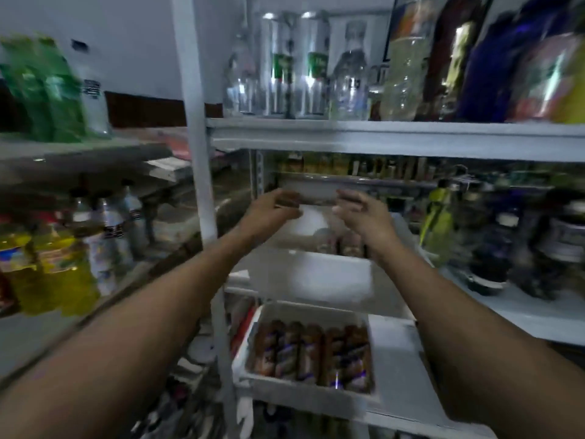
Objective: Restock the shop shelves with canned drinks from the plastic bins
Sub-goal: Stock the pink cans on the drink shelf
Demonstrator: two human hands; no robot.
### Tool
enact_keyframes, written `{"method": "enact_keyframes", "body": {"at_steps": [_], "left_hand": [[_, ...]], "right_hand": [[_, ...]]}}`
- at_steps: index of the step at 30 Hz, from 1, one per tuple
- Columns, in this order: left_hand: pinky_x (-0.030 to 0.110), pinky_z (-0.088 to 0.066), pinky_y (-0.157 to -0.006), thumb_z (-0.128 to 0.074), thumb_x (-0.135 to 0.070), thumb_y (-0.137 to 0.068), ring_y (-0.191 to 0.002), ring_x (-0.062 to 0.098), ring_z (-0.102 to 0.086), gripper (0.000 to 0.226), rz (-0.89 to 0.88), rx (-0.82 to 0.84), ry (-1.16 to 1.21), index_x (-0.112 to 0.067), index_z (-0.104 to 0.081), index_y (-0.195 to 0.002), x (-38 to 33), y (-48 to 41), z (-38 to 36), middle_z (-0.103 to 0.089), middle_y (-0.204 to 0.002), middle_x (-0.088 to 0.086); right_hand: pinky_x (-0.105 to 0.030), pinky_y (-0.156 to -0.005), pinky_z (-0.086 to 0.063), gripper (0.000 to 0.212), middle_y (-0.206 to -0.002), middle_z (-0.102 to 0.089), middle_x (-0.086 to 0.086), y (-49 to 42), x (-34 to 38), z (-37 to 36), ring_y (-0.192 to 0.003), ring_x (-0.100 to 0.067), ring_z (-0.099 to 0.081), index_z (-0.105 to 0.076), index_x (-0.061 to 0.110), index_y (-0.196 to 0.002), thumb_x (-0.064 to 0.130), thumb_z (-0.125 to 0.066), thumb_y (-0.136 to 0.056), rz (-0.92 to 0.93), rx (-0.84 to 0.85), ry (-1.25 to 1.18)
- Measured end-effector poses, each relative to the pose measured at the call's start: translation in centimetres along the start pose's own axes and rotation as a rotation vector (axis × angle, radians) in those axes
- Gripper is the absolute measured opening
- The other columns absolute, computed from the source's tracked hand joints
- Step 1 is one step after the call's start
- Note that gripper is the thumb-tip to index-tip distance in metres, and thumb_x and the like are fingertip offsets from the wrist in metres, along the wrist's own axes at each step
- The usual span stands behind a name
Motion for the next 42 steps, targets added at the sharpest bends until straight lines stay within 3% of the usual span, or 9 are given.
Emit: {"method": "enact_keyframes", "body": {"at_steps": [5,9,15,18,20,27,31,36,42], "left_hand": [[0.033,-0.052,-0.094,-0.074,-0.022,-0.086,-0.106,0.017,-0.067,0.022,0.025,0.047,-0.064,-0.04,-0.071,-0.098,0.3,-3.3,-4.6,-0.07,-0.104,-0.011],[0.042,-0.053,-0.098,-0.073,-0.055,-0.068,-0.106,0.014,-0.068,0.04,0.119,0.041,-0.157,-0.039,-0.073,-0.105,2.9,-5.1,-5.8,-0.074,-0.108,-0.013],[0.032,-0.05,-0.096,-0.07,-0.019,-0.089,-0.112,0.022,-0.061,0.03,0.262,0.086,-0.383,-0.017,-0.071,-0.119,5.0,-5.4,-6.9,-0.067,-0.125,0.006],[0.034,-0.051,-0.093,-0.067,-0.021,-0.094,-0.116,0.032,-0.059,0.039,0.36,0.227,-0.544,-0.011,-0.064,-0.131,5.5,-4.8,-7.9,-0.06,-0.131,0.014],[0.035,-0.05,-0.095,-0.064,-0.021,-0.096,-0.12,0.034,-0.058,0.04,0.397,0.297,-0.645,-0.007,-0.062,-0.134,5.7,-4.6,-8.4,-0.059,-0.134,0.016],[0.036,-0.045,-0.097,-0.07,-0.041,-0.09,-0.118,0.026,-0.057,0.046,0.469,0.447,-0.846,-0.013,-0.067,-0.127,7.0,-3.9,-8.7,-0.063,-0.13,0.007],[0.041,-0.051,-0.099,-0.081,-0.039,-0.079,-0.111,0.027,-0.06,0.051,0.475,0.289,-0.734,-0.015,-0.066,-0.121,6.5,-3.9,-7.6,-0.065,-0.119,0.008],[0.038,-0.062,-0.07,-0.074,-0.014,-0.086,-0.079,0.021,-0.069,0.027,0.245,-0.064,-0.26,-0.013,-0.067,-0.112,3.3,-3.9,-5.1,-0.07,-0.096,0.009],[0.043,-0.062,-0.085,-0.073,-0.005,-0.088,-0.107,0.024,-0.066,0.038,0.041,-0.189,0.204,-0.012,-0.06,-0.123,-0.5,-2.8,-3.0,-0.063,-0.113,-0.002]], "right_hand": [[-0.043,-0.103,-0.052,0.041,-0.119,-0.067,-0.021,-2.2,-2.3,3.5,-0.109,-0.024,-0.065,-0.062,0.003,-0.125,-0.007,-0.071,-0.086,-0.026,0.002,-0.047],[-0.02,-0.076,-0.056,0.043,-0.104,-0.07,-0.011,-3.9,-2.9,3.3,-0.094,-0.017,-0.066,-0.065,0.003,-0.123,-0.005,-0.075,-0.082,-0.009,0.04,-0.026],[-0.047,-0.101,-0.054,0.053,-0.103,-0.074,-0.005,-4.8,-4.0,2.9,-0.109,-0.026,-0.069,-0.068,0.021,-0.114,0.016,-0.09,-0.066,0.021,0.035,-0.009],[-0.047,-0.103,-0.052,0.055,-0.099,-0.074,-0.003,-4.7,-4.0,2.9,-0.106,-0.025,-0.07,-0.069,0.023,-0.109,0.024,-0.088,-0.057,0.021,0.011,-0.012],[-0.048,-0.104,-0.051,0.047,-0.095,-0.073,-0.001,-4.6,-4.1,2.8,-0.105,-0.026,-0.07,-0.069,0.022,-0.107,0.009,-0.089,-0.067,0.007,0.015,-0.025],[-0.046,-0.102,-0.053,0.034,-0.099,-0.077,0.0,-4.4,-4.4,3.2,-0.104,-0.02,-0.071,-0.071,0.032,-0.095,0.009,-0.086,-0.075,-0.009,0.003,-0.019],[-0.046,-0.099,-0.055,0.036,-0.103,-0.077,-0.001,-4.2,-4.5,3.2,-0.104,-0.02,-0.071,-0.071,0.029,-0.104,0.014,-0.086,-0.075,-0.012,0.014,-0.014],[-0.038,-0.099,-0.054,0.037,-0.102,-0.075,-0.002,-3.6,-3.6,2.7,-0.106,-0.02,-0.069,-0.069,0.023,-0.109,0.005,-0.082,-0.079,-0.006,0.054,-0.026],[-0.025,-0.081,-0.053,0.037,-0.105,-0.071,0.003,-2.4,-1.1,1.8,-0.099,-0.012,-0.067,-0.068,0.017,-0.119,0.007,-0.078,-0.084,0.04,0.162,-0.049]]}}
Point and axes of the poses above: each hand's wrist, its own y-axis away from the middle knuckle, its own z-axis out of the back of the hand, x = y × z, the point moved 7 cm from there along -y, towards the middle knuckle
